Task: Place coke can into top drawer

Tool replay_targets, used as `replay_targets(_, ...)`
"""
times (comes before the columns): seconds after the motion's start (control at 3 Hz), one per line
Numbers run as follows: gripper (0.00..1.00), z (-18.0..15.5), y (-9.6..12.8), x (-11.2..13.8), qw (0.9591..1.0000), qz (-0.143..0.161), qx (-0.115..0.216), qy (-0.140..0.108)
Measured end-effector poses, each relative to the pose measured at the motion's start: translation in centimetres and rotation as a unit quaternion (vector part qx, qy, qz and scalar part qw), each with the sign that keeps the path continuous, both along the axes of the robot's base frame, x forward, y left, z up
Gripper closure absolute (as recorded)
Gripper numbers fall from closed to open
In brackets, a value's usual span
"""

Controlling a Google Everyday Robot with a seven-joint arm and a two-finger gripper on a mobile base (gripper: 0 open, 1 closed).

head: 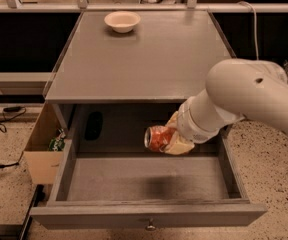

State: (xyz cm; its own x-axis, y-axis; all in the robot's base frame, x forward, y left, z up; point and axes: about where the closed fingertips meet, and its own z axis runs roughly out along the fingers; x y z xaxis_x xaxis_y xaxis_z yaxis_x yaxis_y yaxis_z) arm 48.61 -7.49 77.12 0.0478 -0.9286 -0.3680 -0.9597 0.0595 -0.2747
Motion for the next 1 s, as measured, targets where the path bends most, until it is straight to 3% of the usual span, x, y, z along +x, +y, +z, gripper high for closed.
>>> replay_targets(0.67, 1.0, -5.6, 1.3, -1.2, 0.9999, 0.017, -0.001, 0.001)
replay_targets(1.0, 1.0, -6.3, 1.5, -1.3, 0.9998, 0.02, -0.001, 0.0)
